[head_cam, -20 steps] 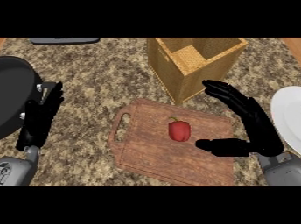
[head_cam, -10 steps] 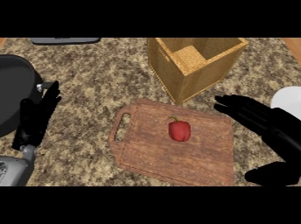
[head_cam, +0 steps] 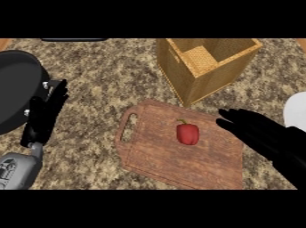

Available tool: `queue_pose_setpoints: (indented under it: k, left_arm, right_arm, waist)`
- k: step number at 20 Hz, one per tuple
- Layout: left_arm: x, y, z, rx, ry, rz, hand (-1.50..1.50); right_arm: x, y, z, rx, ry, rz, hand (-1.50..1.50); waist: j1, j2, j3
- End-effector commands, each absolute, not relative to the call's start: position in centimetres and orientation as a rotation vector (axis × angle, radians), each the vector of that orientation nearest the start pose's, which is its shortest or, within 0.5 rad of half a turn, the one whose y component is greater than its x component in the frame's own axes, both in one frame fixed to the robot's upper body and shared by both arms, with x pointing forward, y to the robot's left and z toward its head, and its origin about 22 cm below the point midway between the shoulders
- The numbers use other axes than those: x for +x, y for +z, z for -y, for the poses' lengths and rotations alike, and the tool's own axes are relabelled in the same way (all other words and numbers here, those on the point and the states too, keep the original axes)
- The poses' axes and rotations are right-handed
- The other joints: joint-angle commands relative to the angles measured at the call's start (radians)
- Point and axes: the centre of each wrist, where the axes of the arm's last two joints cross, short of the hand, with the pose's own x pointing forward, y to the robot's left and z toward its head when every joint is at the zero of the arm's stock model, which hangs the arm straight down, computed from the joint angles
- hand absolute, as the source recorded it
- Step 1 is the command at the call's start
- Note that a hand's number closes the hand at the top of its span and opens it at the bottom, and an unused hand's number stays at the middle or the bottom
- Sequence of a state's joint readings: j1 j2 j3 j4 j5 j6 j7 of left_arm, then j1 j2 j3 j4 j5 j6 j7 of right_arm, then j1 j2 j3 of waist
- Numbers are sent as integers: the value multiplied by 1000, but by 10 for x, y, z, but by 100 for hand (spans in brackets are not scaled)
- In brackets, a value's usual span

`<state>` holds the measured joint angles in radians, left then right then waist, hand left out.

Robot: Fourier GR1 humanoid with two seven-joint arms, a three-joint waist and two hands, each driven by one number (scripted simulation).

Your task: Pick the bell pepper from the cutting board and place it in the basket

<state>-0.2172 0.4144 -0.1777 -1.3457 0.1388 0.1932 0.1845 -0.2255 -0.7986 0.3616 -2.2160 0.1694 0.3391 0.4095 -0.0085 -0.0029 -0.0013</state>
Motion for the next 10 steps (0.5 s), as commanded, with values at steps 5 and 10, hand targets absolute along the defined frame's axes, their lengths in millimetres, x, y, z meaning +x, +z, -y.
queue_pose_setpoints:
  k: [5, 10]
  left_arm:
    - [307, 27, -280, 261, -216, 1344, 0]
    - [308, 31, -272, 248, -204, 1363, 0]
  right_arm:
    - [204, 188, 218, -487, 1283, 1624, -150]
    - [217, 164, 231, -509, 1282, 1611, -150]
  waist:
    - [6, 3, 1]
    - [7, 3, 1]
